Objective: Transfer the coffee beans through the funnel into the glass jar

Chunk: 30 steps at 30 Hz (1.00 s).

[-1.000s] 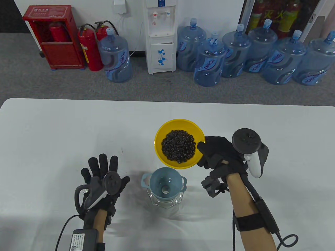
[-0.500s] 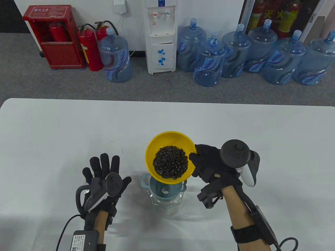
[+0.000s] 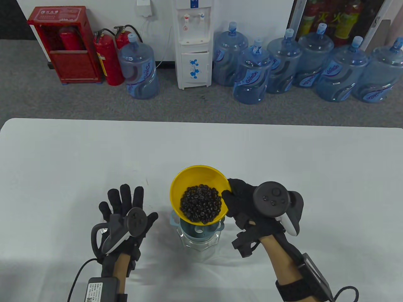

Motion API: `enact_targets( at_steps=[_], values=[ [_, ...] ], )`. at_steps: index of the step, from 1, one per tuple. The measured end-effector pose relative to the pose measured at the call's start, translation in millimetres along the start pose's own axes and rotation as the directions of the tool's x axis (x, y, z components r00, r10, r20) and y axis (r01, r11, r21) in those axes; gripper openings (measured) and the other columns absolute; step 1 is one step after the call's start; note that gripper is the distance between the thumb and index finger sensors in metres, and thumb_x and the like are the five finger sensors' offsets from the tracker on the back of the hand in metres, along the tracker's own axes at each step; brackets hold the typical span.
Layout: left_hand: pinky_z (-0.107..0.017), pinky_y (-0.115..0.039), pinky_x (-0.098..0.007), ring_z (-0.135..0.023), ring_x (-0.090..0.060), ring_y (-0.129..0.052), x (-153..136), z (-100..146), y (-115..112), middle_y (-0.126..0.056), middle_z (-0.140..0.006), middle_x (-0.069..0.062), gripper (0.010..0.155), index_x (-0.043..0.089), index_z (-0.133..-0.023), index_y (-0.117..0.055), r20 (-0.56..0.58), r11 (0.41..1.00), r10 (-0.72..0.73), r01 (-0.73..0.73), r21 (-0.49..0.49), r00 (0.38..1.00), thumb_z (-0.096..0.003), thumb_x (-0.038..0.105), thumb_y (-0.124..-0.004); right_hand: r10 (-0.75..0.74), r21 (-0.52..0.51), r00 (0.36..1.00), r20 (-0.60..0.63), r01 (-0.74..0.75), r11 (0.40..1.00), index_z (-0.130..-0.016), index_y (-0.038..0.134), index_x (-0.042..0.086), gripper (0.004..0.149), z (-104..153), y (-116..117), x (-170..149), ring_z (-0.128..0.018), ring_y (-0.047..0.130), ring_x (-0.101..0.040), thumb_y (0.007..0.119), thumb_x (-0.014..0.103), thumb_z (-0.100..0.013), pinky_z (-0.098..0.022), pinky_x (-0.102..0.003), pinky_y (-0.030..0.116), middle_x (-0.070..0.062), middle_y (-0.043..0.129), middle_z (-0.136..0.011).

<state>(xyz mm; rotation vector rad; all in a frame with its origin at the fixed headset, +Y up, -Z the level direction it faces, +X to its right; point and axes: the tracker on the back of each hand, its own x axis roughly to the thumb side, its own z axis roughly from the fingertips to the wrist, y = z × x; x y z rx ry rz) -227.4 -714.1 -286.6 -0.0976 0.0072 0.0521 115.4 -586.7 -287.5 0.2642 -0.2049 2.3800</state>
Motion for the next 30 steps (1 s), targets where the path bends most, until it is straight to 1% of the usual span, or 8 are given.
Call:
enact_targets(
  at_steps=[4,15,30],
  values=[
    [-0.07,-0.007,-0.066,-0.106,-0.046,0.008,0.2,-0.1,-0.3,0.005,-0.118,-0.011,0.082,0.032,-0.114,-0.005,0.0,1.0,-0.002,0.002,-0.006,1.0,-0.0517,0.07,-0.043,0.02,-0.005,1.0,0.008,-0.02,1.0,-0.094,0.083,-0.005,0.047,1.7,0.0,0.0,-0.04,0.113,-0.018,0.091,0.027,-0.059,-0.027,-0.029,0.102,-0.025,0.098,-0.071],
    [-0.07,-0.007,-0.066,-0.105,-0.046,0.009,-0.1,-0.4,-0.8,0.006,-0.118,-0.011,0.083,0.032,-0.114,-0.003,0.007,1.0,0.003,-0.003,-0.007,1.0,-0.0519,0.07,-0.044,0.044,-0.059,0.998,0.038,-0.042,0.997,-0.094,0.083,-0.004,0.047,6.8,-0.7,0.9,-0.042,0.113,-0.018,0.091,0.027,-0.059,-0.028,-0.03,0.102,-0.025,0.098,-0.072],
    [-0.07,-0.007,-0.066,-0.105,-0.046,0.009,-0.5,-0.9,-1.0,0.007,-0.118,-0.011,0.083,0.032,-0.113,-0.002,0.009,1.0,0.01,-0.01,-0.003,1.0,-0.052,0.07,-0.044,0.064,-0.063,0.997,0.043,-0.061,0.996,-0.094,0.083,-0.003,0.047,10.6,-0.3,3.7,-0.043,0.113,-0.018,0.091,0.028,-0.059,-0.029,-0.03,0.102,-0.024,0.098,-0.072]
  ],
)
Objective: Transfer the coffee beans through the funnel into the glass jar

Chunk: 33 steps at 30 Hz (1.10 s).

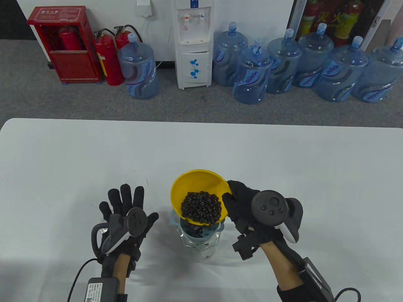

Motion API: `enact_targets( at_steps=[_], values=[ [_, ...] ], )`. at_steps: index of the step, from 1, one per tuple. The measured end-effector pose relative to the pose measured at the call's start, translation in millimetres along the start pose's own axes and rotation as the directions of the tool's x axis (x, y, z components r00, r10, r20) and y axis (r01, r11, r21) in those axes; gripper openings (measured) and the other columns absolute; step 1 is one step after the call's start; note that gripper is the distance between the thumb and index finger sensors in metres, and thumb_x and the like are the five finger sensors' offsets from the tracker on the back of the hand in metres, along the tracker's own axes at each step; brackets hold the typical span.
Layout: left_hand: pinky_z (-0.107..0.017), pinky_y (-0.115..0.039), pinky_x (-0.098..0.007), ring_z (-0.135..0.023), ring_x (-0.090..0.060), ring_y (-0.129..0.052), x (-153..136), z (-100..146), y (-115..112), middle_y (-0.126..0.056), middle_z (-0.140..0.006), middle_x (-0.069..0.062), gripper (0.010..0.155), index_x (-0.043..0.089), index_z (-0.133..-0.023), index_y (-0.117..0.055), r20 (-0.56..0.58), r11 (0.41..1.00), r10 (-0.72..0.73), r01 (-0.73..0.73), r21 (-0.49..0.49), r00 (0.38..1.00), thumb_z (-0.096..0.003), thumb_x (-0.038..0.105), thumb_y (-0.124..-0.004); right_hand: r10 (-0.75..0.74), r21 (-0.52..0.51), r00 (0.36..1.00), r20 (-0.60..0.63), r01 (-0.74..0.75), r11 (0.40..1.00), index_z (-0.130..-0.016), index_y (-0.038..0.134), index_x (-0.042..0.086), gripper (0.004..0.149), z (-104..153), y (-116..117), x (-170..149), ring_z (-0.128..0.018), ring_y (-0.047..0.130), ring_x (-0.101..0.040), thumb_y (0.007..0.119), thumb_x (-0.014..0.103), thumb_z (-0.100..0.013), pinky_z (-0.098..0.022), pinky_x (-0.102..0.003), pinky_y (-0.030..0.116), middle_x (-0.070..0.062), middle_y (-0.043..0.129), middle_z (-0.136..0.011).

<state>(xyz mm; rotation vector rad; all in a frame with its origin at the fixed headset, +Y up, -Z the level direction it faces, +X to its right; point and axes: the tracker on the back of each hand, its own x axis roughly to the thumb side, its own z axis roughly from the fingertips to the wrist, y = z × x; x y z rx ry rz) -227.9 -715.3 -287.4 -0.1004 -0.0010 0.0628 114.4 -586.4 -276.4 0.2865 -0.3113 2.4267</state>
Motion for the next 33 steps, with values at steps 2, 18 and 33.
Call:
enact_targets(
  at_steps=[2,18,33],
  values=[
    [-0.07,-0.007,-0.066,-0.105,-0.046,0.009,0.2,-0.1,-0.1,0.007,-0.118,-0.011,0.083,0.032,-0.113,-0.002,0.0,1.0,-0.003,0.003,-0.001,1.0,-0.0519,0.07,-0.043,0.001,-0.003,1.0,0.0,-0.001,1.0,-0.094,0.083,-0.003,0.047,0.0,-0.1,0.1,-0.043,0.114,-0.019,0.091,0.028,-0.059,-0.029,-0.03,0.102,-0.024,0.098,-0.073],
    [-0.07,-0.006,-0.066,-0.105,-0.046,0.009,0.7,-0.3,0.0,0.007,-0.117,-0.011,0.083,0.033,-0.113,-0.002,0.001,1.0,-0.006,0.006,0.001,1.0,-0.0519,0.07,-0.043,0.028,-0.019,0.999,0.028,-0.028,0.999,-0.095,0.082,-0.001,0.047,1.6,2.0,3.9,-0.046,0.113,-0.02,0.091,0.028,-0.059,-0.031,-0.032,0.102,-0.023,0.097,-0.075],
    [-0.07,-0.007,-0.065,-0.105,-0.046,0.01,-1.3,-0.7,-1.8,0.008,-0.117,-0.011,0.083,0.032,-0.113,-0.002,-0.015,1.0,-0.002,0.001,-0.023,1.0,-0.052,0.07,-0.043,0.047,-0.05,0.998,0.042,-0.045,0.998,-0.095,0.082,0.0,0.046,3.4,0.3,4.4,-0.046,0.114,-0.02,0.091,0.028,-0.059,-0.031,-0.032,0.102,-0.023,0.097,-0.075]
  ],
)
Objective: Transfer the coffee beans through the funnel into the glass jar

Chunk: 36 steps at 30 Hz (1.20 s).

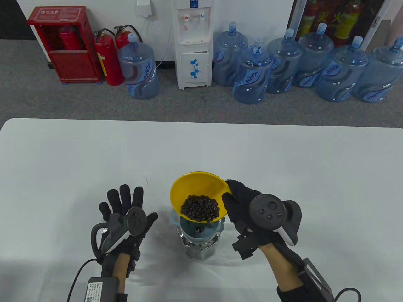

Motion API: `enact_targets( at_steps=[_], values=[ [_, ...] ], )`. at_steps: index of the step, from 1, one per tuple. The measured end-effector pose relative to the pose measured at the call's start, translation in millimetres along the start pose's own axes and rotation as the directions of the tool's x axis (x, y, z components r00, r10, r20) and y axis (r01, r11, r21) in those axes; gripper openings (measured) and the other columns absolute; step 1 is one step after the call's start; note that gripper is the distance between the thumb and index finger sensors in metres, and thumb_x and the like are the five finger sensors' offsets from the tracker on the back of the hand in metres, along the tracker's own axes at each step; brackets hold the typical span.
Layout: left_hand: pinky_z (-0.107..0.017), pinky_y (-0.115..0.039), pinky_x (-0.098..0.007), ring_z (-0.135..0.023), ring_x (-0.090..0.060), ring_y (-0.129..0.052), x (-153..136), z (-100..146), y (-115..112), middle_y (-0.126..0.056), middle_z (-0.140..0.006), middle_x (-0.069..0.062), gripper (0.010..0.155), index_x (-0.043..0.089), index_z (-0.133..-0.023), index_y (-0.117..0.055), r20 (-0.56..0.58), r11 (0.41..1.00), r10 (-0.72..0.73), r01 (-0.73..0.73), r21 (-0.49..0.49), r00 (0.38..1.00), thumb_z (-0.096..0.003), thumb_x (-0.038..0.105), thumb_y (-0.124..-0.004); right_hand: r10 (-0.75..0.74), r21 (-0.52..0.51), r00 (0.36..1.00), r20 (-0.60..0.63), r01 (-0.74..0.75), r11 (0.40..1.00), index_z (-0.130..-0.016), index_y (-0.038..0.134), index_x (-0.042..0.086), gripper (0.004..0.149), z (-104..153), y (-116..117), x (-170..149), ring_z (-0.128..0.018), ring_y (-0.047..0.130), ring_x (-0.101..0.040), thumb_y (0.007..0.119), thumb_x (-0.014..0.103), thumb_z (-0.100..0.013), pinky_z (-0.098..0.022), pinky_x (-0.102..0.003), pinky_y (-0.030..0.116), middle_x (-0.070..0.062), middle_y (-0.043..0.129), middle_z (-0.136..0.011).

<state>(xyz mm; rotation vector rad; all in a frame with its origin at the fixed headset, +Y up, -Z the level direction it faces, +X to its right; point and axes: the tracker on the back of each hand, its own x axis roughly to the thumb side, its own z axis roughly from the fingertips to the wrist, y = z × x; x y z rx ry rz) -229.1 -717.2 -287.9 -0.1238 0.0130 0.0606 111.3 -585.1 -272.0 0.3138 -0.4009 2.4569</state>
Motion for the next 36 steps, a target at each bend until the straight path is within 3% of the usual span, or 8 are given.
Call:
enact_targets(
  at_steps=[36],
  values=[
    [-0.069,-0.006,-0.066,-0.105,-0.046,0.01,-0.4,-1.0,-0.5,0.008,-0.117,-0.011,0.082,0.033,-0.113,-0.002,0.002,1.0,0.0,0.0,-0.005,1.0,-0.0524,0.069,-0.043,0.086,-0.102,0.994,0.067,-0.079,0.992,-0.094,0.084,0.002,0.046,9.3,-1.9,6.5,-0.045,0.114,-0.019,0.092,0.029,-0.058,-0.031,-0.032,0.102,-0.021,0.098,-0.075]
  ],
)
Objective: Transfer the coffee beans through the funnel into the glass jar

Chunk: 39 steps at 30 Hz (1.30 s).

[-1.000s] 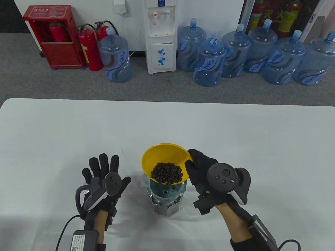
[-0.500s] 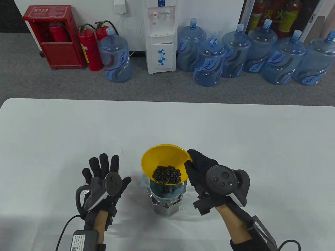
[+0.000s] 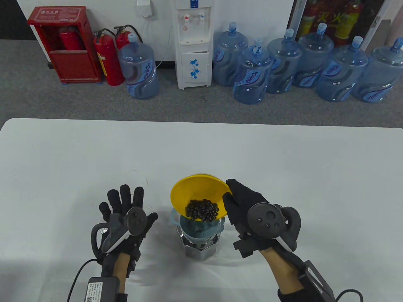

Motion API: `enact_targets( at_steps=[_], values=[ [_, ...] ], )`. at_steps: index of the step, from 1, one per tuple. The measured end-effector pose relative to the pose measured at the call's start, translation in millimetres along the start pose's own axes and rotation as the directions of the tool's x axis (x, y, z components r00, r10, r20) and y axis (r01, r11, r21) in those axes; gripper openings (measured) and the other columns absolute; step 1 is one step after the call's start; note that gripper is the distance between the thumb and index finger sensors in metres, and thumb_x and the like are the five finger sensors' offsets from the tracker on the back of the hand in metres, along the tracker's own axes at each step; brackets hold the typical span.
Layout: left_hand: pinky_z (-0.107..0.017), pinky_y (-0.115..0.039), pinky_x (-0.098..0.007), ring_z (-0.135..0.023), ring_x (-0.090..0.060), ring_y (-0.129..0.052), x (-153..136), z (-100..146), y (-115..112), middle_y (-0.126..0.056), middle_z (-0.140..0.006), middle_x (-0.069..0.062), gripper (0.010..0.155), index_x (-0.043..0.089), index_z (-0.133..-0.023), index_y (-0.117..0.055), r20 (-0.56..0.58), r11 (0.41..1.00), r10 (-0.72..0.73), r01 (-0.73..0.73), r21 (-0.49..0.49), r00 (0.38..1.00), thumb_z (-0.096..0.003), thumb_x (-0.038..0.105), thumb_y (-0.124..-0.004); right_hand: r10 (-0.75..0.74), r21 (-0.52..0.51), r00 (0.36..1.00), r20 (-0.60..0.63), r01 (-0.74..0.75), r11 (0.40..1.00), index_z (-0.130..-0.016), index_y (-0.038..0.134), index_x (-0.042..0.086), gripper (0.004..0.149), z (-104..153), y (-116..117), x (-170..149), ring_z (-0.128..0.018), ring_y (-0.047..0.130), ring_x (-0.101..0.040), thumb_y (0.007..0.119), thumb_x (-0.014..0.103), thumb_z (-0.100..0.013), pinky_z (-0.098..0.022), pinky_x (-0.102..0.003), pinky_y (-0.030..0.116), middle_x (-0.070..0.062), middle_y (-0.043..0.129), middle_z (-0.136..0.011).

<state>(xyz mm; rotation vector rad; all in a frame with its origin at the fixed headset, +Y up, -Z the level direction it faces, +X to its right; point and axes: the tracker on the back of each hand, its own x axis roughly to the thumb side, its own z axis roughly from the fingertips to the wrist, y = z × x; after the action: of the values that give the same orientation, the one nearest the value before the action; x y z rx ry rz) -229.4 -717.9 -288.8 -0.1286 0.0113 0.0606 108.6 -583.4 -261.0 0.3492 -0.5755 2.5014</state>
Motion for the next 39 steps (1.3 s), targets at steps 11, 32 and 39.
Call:
enact_targets(
  at_steps=[11,32,39],
  values=[
    [-0.069,-0.006,-0.065,-0.104,-0.046,0.01,0.3,0.0,-0.3,0.008,-0.117,-0.011,0.082,0.033,-0.113,-0.002,0.001,1.0,0.001,-0.001,-0.002,1.0,-0.0522,0.07,-0.043,0.037,-0.03,0.999,0.028,-0.036,0.999,-0.093,0.084,0.003,0.045,3.4,0.2,4.7,-0.045,0.114,-0.018,0.092,0.029,-0.058,-0.031,-0.032,0.102,-0.02,0.098,-0.075],
    [-0.069,-0.006,-0.066,-0.105,-0.046,0.01,1.3,0.0,-0.8,0.008,-0.117,-0.011,0.082,0.033,-0.113,-0.002,0.006,1.0,-0.002,0.002,-0.005,1.0,-0.0522,0.07,-0.043,0.162,-0.156,0.978,0.132,-0.141,0.978,-0.093,0.083,0.008,0.044,19.2,-1.5,23.8,-0.048,0.114,-0.017,0.092,0.032,-0.058,-0.033,-0.031,0.103,-0.017,0.098,-0.076],
    [-0.069,-0.006,-0.066,-0.105,-0.046,0.01,1.9,0.2,-1.4,0.008,-0.117,-0.011,0.082,0.033,-0.113,-0.002,0.01,1.0,0.001,-0.001,-0.011,1.0,-0.0522,0.069,-0.043,0.032,-0.156,0.999,-0.031,-0.036,0.987,-0.094,0.084,0.005,0.044,9.9,-29.1,-2.3,-0.045,0.114,-0.016,0.091,0.03,-0.058,-0.032,-0.029,0.103,-0.019,0.098,-0.075]
  ],
)
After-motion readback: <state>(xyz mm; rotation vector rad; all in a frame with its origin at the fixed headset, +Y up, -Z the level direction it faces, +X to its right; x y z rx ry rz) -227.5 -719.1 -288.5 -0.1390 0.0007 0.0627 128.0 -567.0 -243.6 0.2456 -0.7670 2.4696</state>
